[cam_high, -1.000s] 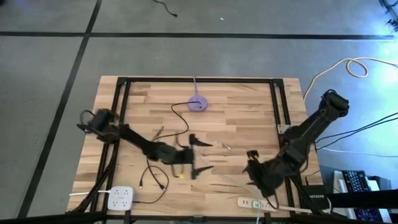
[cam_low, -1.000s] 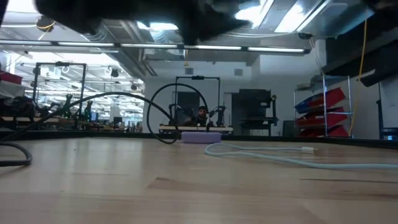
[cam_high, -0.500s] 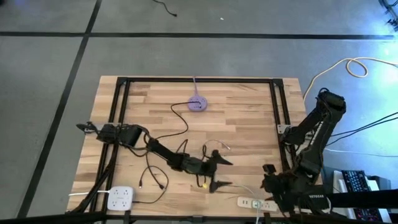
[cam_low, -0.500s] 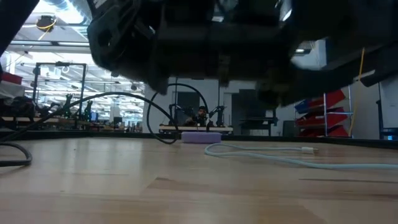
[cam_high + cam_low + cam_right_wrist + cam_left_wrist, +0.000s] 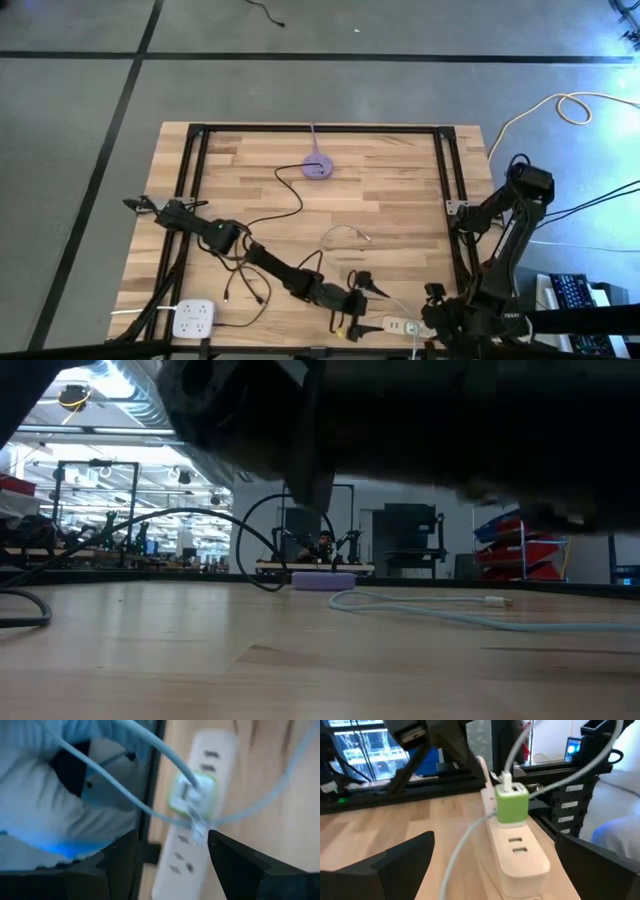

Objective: Insert USB
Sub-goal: Remove the white usb cable from the green charger adapter

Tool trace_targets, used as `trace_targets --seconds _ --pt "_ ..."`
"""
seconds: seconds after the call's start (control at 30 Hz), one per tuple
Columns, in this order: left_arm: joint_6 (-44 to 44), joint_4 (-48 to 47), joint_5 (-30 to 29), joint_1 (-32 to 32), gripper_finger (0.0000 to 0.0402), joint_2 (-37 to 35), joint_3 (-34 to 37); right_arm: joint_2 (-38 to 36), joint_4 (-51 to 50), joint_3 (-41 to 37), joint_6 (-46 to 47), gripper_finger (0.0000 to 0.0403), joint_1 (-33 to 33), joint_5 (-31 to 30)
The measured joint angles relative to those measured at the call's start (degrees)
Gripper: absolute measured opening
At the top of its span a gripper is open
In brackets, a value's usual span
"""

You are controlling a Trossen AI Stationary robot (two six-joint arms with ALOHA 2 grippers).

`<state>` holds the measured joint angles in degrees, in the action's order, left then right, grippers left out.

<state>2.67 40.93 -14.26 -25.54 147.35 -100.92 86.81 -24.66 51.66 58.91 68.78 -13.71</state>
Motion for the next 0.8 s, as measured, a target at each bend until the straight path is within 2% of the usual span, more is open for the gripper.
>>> trace_targets --seconds 0.1,0.3,0.5,0.67,0.8 --pt "-1.4 0.1 0.0 0.0 0.0400 -0.2 0.0 1.9 2.5 0.1 -0.5 0.0221 0.4 -3.3" --pt "-3.7 -3.2 2.7 -1.4 0.0399 -0.4 0.0 7.7 2.2 0.1 -1.1 0.0221 -1.7 -0.8" --pt "-3.5 -7.8 0.1 -3.3 0.0399 -1.0 0.0 10.2 4.2 0.3 -5.2 0.0221 -5.8 -0.3" --pt "-4.0 -11.2 -1.0 -4.1 0.0399 -1.0 0.0 10.6 7.3 0.0 -11.7 0.0221 -10.3 -3.0" --pt "-3.5 -11.9 -2.5 -4.1 0.0399 -1.0 0.0 10.6 8.2 0.0 -15.4 0.0221 -13.6 -2.8"
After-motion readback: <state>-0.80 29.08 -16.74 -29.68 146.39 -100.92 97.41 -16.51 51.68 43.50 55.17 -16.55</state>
